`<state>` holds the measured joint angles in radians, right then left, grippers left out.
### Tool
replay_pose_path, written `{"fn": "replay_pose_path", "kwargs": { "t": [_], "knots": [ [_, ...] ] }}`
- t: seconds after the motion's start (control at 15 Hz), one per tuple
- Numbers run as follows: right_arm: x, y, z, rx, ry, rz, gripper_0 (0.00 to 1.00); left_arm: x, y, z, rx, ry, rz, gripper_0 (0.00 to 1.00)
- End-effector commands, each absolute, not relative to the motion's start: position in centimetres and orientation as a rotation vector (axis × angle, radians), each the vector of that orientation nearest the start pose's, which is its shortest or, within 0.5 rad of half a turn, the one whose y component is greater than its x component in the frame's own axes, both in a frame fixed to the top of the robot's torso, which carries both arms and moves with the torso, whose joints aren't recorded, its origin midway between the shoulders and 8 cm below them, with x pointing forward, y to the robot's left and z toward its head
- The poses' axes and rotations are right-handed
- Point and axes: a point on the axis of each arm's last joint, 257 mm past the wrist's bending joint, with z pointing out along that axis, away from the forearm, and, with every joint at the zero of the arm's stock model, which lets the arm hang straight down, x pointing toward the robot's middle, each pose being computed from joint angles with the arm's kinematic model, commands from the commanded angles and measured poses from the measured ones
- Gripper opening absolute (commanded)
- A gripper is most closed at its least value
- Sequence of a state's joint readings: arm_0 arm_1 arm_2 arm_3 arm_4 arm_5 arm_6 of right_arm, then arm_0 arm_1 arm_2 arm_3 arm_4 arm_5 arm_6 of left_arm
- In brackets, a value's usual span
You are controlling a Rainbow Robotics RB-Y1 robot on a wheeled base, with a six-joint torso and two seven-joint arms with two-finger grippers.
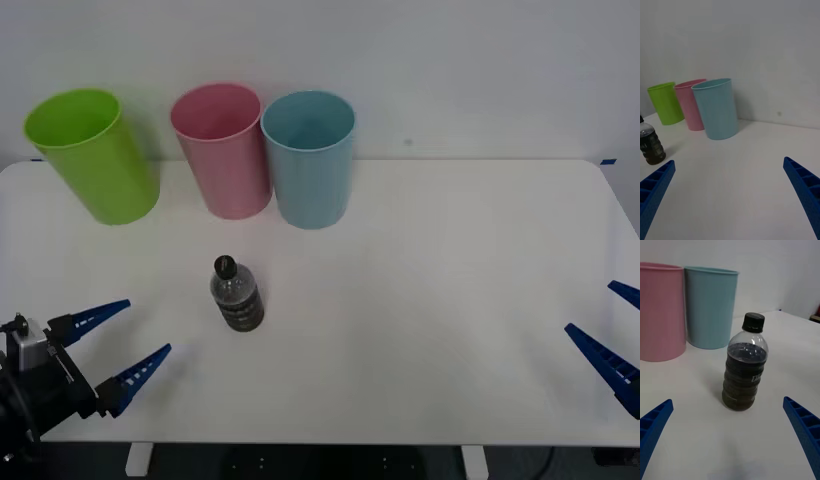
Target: Grasp the object on the table and drop it into the matching bin: aluminum can to the light blue bin, PET bottle to the pink bin.
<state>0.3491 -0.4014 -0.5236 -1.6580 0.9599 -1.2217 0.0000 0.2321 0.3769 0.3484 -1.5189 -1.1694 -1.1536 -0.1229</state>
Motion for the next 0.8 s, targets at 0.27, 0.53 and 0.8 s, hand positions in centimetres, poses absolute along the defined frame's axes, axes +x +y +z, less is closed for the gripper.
{"fn": "replay_pose_path", "kwargs": {
  "t": [0.27, 0.53, 0.8],
  "knots": [
    [34.2, -33.0, -16.9, -0.465, 1.441, 0.567, 1.00, 39.7, 25.2, -27.4, 0.624, 1.534, -0.514, 1.00],
    [34.2, -33.0, -16.9, -0.465, 1.441, 0.567, 1.00, 41.3, 23.4, -28.1, 0.593, 1.550, -0.505, 1.00],
    [34.2, -33.0, -16.9, -0.465, 1.441, 0.567, 1.00, 42.3, 21.1, -28.4, 0.589, 1.542, -0.513, 1.00]
  ]
}}
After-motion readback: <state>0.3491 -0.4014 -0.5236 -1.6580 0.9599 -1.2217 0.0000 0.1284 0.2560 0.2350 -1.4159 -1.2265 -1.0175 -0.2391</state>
